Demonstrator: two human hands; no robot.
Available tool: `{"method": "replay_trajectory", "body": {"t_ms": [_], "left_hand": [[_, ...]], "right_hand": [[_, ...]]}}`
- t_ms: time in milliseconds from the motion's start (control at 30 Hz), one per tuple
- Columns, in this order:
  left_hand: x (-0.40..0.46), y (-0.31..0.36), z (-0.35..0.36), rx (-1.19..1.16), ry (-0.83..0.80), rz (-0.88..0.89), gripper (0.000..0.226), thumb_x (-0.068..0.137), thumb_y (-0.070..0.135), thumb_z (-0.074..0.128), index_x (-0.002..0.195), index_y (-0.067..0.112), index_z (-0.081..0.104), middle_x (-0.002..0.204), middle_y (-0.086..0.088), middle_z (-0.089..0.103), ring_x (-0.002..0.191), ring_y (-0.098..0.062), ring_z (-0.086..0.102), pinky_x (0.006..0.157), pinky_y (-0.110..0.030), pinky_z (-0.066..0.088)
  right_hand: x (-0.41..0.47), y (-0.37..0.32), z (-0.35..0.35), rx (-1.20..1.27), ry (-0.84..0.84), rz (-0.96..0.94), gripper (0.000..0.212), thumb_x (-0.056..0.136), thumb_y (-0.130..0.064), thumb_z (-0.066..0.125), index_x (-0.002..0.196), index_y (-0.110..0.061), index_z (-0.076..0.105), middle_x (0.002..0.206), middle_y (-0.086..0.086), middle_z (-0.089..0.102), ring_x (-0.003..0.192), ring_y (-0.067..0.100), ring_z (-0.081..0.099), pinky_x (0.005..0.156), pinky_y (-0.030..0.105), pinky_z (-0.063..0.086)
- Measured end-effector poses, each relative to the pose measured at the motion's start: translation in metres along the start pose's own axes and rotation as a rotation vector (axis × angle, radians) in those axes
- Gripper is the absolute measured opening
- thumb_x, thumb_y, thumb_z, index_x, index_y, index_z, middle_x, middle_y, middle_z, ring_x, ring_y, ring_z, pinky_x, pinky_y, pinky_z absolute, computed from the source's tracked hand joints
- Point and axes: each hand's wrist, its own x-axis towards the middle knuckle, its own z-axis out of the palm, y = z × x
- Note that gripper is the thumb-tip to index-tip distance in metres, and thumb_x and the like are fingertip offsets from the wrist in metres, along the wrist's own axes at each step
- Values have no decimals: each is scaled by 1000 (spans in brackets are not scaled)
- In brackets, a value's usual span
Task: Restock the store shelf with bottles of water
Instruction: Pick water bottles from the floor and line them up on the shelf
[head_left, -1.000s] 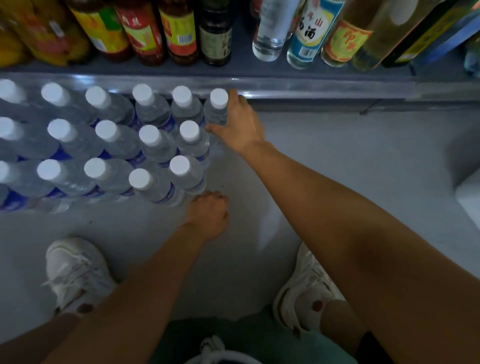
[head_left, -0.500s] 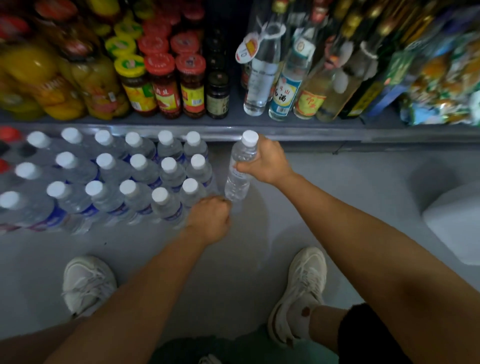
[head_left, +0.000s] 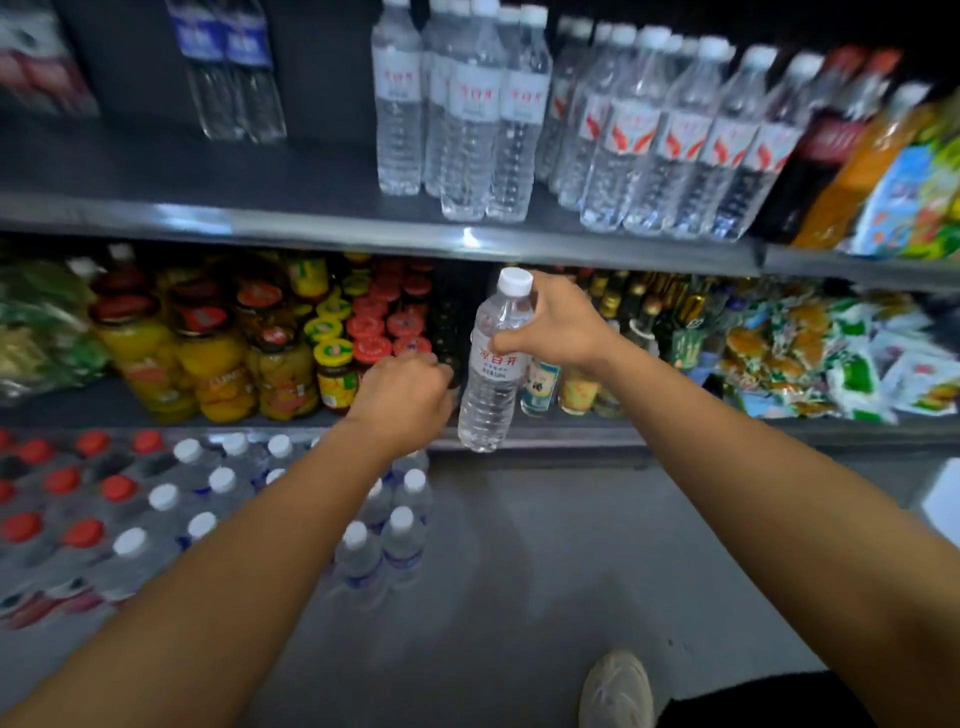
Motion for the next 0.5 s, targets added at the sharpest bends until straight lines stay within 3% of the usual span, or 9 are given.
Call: {"method": "replay_trajectory", "body": {"t_ms": [100,200,333,433,500], "left_hand": [[22,-25,-41,33,85,-23,31,93,32,46,116,17,60,115,-4,59,110,-26,53,85,-35,42],[45,-50,-80,69,137,-52,32,92,31,47,116,14,60,116,-7,58,112,-28,52,87,-35,42],[74,-85,-112,100,167,-103,31,92,29,47,113,12,60,113,-7,58,110,-30,52,83,-38,43],[93,-108,-126,101,181,-125,33,92,31,47,116,12,60,114,-7,58,110,-30,52,83,-38,43],[105,-118,-131,108,185,-125,34,93,30,46,118,12,60,116,-7,58,110,-30,51,85,-38,43]], "right_hand": [[25,-39,-24,-3,9,-43,32,63,-16,80,90,-9,65,83,0,67,79,14,64,77,39,54],[54,-76,-43,12,46,-100,47,58,-18,82,100,-8,63,98,7,68,93,20,65,83,44,56],[95,-123,-64,42,77,-174,59,67,-9,82,114,-15,46,91,-3,53,81,9,54,66,24,52],[133,-151,-71,1,130,-220,62,63,-10,84,113,-7,47,87,5,50,73,15,52,71,41,53],[157,-163,-74,-36,168,-232,59,60,-11,85,103,-8,45,82,5,49,72,17,51,70,42,52]]}}
